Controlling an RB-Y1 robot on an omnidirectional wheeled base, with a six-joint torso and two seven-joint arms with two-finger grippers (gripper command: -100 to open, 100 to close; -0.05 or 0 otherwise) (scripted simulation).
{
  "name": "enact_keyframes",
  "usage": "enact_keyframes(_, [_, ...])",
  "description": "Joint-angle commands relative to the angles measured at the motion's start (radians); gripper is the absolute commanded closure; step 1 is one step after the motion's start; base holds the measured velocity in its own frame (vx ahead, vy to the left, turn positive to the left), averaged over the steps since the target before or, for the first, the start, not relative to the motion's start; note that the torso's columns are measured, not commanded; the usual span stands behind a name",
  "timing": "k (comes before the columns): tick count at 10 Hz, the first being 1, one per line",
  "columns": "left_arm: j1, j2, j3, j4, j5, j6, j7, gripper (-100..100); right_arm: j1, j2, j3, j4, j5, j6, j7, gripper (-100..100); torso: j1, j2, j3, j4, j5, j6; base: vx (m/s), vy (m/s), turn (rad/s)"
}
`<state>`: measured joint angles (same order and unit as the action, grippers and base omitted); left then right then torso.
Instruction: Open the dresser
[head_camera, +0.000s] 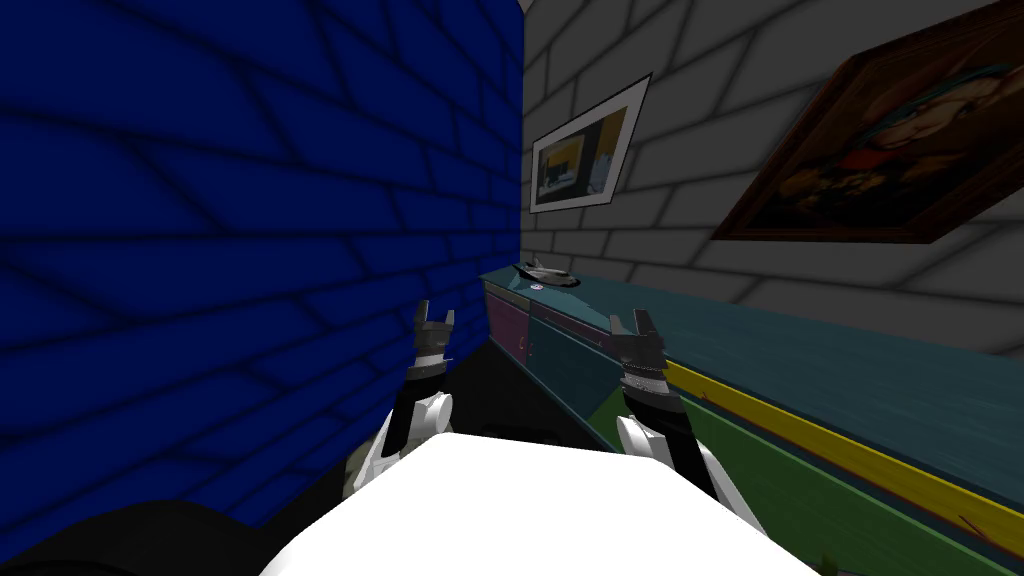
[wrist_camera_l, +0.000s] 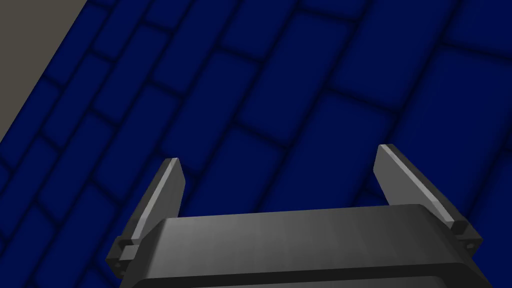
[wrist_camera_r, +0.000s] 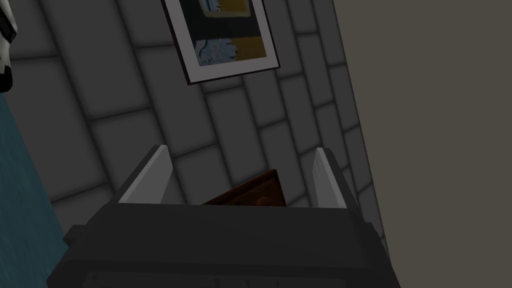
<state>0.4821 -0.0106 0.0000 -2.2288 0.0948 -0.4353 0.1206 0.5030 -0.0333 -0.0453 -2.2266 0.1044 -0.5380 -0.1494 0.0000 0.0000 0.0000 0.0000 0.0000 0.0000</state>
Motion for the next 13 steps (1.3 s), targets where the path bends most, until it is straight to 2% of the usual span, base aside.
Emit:
enact_keyframes(1, [0.000, 0.000, 0.000, 0.000, 0.000, 0.000, 0.000, 0, 0.000, 0.000, 0.000, 0.000, 0.000, 0.000, 0.000, 0, 0.000, 0.040, -0.082, 0.041, 0.000, 0.000, 0.000, 0.000, 0.000])
enact_keyframes(9, [0.000, 0.000, 0.000, 0.000, 0.000, 0.000, 0.000, 0, 0.000, 0.000, 0.000, 0.000, 0.000, 0.000, 0.000, 0, 0.000, 0.618, -1.234, 0.617, 0.000, 0.000, 0.000, 0.000, 0.000])
enact_keyframes(10, [0.000, 0.000, 0.000, 0.000, 0.000, 0.000, 0.000, 0, 0.007, -0.043, -0.016, -0.003, 0.021, -0.007, 0.014, -100, 0.000, 0.691, -1.382, 0.691, 0.000, 0.000, 0.032, 0.024, 0.045])
enact_keyframes(11, [0.000, 0.000, 0.000, 0.000, 0.000, 0.000, 0.000, 0, 0.011, -0.060, -0.026, -0.005, 0.035, -0.011, 0.023, -100, 0.001, 0.724, -1.452, 0.724, 0.000, 0.000, 0.051, 0.043, 0.067])
enact_keyframes(13, [0.000, 0.000, 0.000, 0.000, 0.000, 0.000, 0.000, 0, 0.024, -0.089, -0.054, -0.011, 0.073, -0.023, 0.048, -100, 0.001, 0.735, -1.476, 0.736, 0.000, 0.000, 0.059, 0.051, 0.057])
